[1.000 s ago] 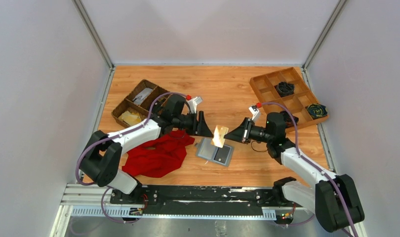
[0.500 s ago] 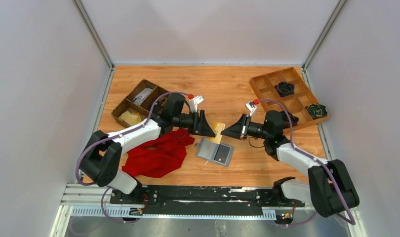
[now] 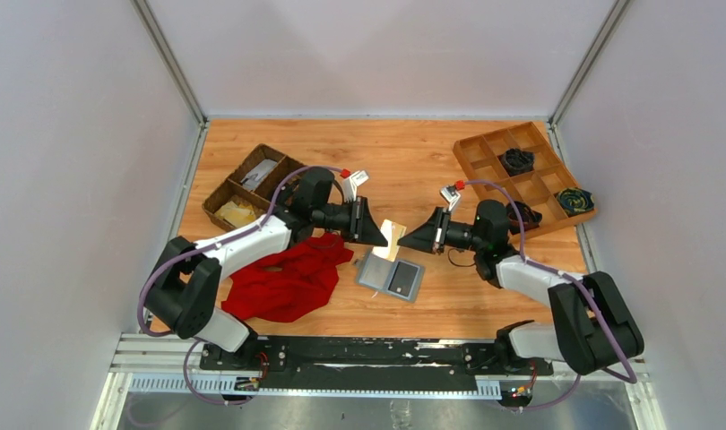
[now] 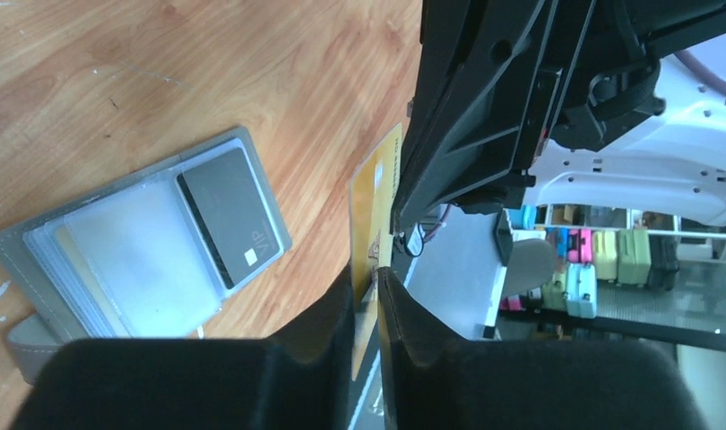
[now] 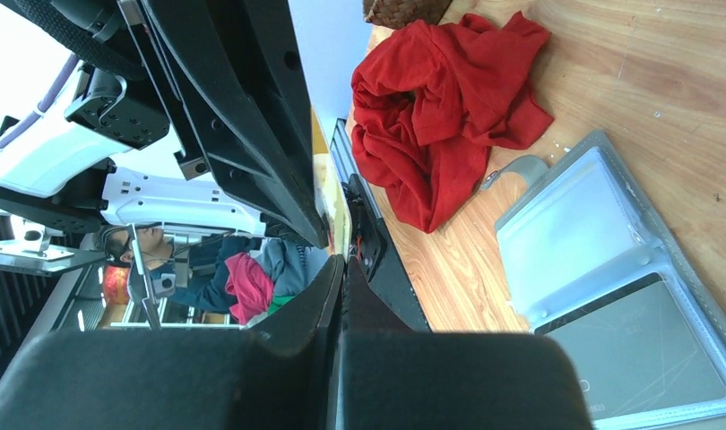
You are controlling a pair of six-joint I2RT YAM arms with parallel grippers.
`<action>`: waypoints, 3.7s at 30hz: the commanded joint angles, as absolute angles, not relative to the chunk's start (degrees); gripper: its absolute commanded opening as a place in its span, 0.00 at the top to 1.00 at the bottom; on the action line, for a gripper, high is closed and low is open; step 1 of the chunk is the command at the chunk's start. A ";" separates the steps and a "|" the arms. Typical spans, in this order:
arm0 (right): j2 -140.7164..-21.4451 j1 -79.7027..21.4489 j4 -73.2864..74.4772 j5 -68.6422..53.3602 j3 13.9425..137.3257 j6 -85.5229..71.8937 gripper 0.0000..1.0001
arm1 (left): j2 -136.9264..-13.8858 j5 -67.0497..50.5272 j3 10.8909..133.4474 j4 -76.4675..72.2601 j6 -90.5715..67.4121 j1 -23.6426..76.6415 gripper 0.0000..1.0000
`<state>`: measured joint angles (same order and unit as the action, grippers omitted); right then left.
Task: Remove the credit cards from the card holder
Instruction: Place the credit card in the storage box, then remove the credit card from the card holder.
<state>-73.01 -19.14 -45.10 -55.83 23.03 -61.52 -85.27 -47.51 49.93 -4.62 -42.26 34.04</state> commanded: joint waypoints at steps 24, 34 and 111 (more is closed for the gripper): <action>-67.19 -19.29 -12.12 -44.91 30.27 -41.27 0.25 | -69.62 -34.81 46.01 6.63 -45.22 0.48 1.00; -70.68 -18.99 -11.20 -46.01 32.54 -40.21 0.26 | -68.83 -35.38 46.62 17.52 -37.24 -17.82 1.00; -73.15 -18.39 -12.78 -39.91 20.48 -52.30 0.36 | -89.15 -25.82 49.58 1.46 -42.16 39.29 0.67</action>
